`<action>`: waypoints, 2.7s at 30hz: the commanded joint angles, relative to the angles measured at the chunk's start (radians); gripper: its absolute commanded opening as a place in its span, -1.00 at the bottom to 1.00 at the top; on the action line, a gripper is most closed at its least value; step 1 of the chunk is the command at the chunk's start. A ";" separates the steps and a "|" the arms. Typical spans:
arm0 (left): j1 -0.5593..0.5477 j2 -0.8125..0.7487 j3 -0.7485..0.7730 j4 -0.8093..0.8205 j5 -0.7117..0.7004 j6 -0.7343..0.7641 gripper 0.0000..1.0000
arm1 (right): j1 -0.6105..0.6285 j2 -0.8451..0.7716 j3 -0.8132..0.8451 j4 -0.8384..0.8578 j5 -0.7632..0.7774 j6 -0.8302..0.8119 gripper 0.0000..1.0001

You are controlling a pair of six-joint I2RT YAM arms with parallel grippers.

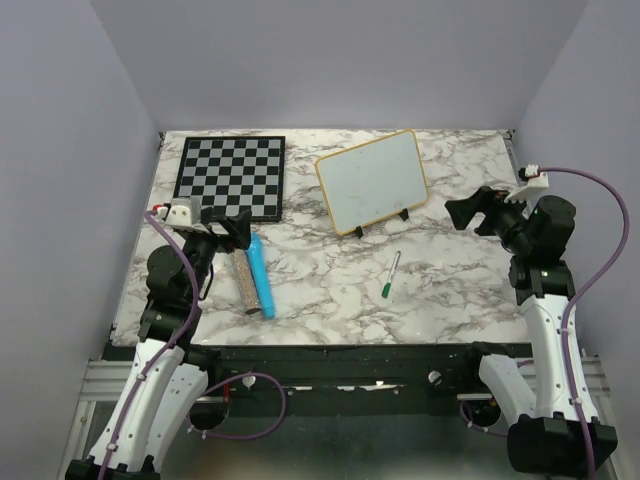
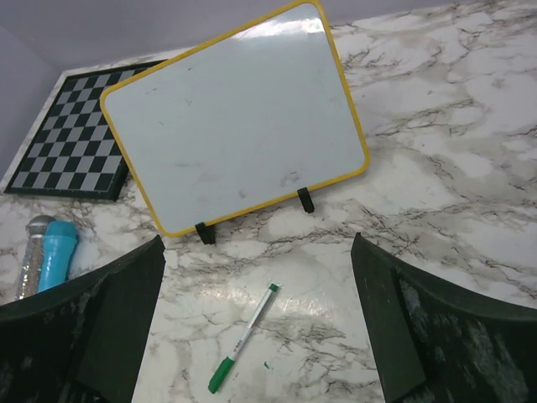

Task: Write a sentence on the whiteboard
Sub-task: Pick up the whiteboard marker from the center of the board.

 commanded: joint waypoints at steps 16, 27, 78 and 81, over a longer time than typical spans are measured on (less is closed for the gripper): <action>-0.420 0.245 0.128 -0.182 0.086 -0.297 0.97 | -0.002 -0.024 -0.091 -0.069 -0.418 -0.511 1.00; -0.858 0.840 0.384 -0.302 -0.200 -0.360 0.78 | -0.002 -0.026 -0.082 -0.090 -0.375 -0.551 1.00; -0.923 1.489 0.805 -0.468 -0.304 -0.230 -0.92 | -0.003 -0.007 -0.097 -0.079 -0.399 -0.511 1.00; -0.923 1.413 0.708 -0.350 -0.330 -0.199 -0.95 | -0.002 0.012 -0.116 -0.065 -0.454 -0.477 1.00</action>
